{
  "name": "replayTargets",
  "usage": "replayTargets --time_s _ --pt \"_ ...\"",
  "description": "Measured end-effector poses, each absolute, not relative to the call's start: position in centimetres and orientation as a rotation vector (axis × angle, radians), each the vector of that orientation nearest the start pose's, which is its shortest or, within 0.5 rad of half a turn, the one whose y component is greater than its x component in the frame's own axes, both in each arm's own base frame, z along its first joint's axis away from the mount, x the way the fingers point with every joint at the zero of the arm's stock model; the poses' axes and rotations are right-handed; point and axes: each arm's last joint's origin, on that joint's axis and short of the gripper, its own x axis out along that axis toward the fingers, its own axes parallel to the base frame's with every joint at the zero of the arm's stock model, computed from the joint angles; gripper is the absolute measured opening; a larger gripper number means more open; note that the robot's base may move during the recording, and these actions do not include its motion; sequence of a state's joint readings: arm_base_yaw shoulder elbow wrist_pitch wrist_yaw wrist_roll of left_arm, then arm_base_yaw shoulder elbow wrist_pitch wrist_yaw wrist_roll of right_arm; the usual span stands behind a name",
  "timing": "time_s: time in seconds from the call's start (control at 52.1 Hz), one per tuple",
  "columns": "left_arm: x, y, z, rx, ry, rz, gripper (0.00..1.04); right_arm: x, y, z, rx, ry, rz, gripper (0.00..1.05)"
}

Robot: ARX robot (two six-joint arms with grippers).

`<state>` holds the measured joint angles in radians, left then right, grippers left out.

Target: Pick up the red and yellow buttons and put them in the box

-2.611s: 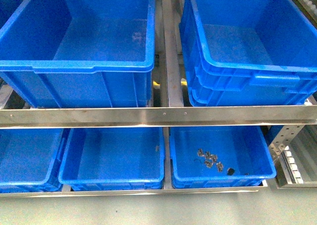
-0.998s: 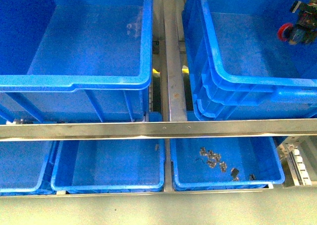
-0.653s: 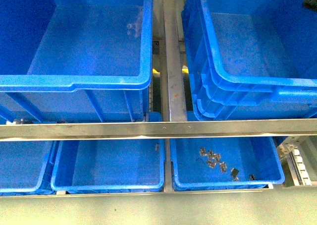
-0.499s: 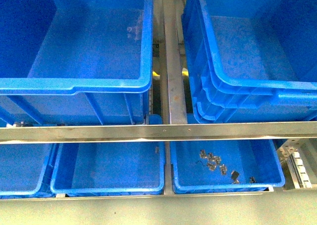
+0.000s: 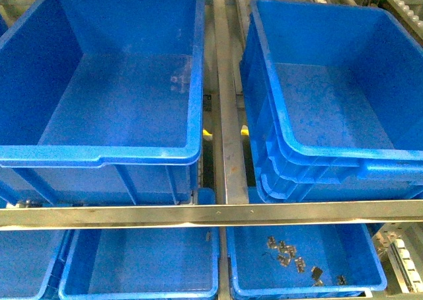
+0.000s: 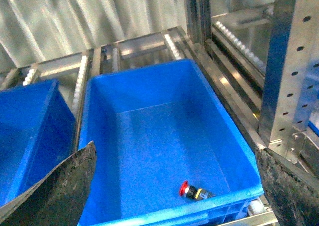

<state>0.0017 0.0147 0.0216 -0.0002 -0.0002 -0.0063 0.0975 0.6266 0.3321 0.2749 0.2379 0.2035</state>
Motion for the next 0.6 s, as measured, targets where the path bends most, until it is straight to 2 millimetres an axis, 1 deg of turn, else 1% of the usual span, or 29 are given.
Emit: replayTargets --time_s 0.077,0.096,0.173,0.211,0.25,0.307,0.384,0.442,0.461,0.538,0.576,0.595 --pt "9.7 0.0 17.0 -0.006 -0.007 0.002 0.97 13.1 1.3 24.8 0.202 -0.022 -0.149 0.97" --pt "9.7 0.0 17.0 -0.006 -0.007 0.002 0.97 12.9 1.3 24.9 0.203 -0.024 -0.149 0.97" --pt "9.7 0.0 17.0 -0.006 -0.007 0.002 0.97 10.9 1.8 25.3 0.2 -0.056 -0.139 0.97" --pt "9.7 0.0 17.0 -0.006 -0.007 0.002 0.97 10.3 1.9 25.5 0.189 -0.078 -0.123 0.97" --pt "9.7 0.0 17.0 -0.006 -0.007 0.002 0.97 9.9 2.0 25.6 0.142 -0.051 -0.058 0.9" --pt "9.7 0.0 17.0 -0.006 -0.007 0.001 0.97 9.7 1.9 25.2 0.084 -0.025 -0.007 0.82" --pt "9.7 0.0 17.0 -0.006 -0.007 0.002 0.97 9.7 1.9 23.6 0.045 -0.015 0.001 0.68" --pt "9.7 0.0 17.0 -0.006 -0.007 0.002 0.97 9.8 1.9 21.9 0.027 0.002 -0.008 0.56" --pt "9.7 0.0 17.0 -0.006 -0.007 0.002 0.97 9.8 1.9 21.7 0.026 0.003 -0.007 0.56" --pt "9.7 0.0 17.0 -0.006 -0.007 0.002 0.97 9.9 2.0 19.9 0.015 0.011 0.002 0.41" --pt "9.7 0.0 17.0 -0.006 -0.007 0.002 0.97 9.8 2.0 19.3 0.011 0.01 0.005 0.34" --pt "9.7 0.0 17.0 -0.006 -0.007 0.002 0.97 9.8 2.0 19.1 0.009 0.009 0.006 0.33"
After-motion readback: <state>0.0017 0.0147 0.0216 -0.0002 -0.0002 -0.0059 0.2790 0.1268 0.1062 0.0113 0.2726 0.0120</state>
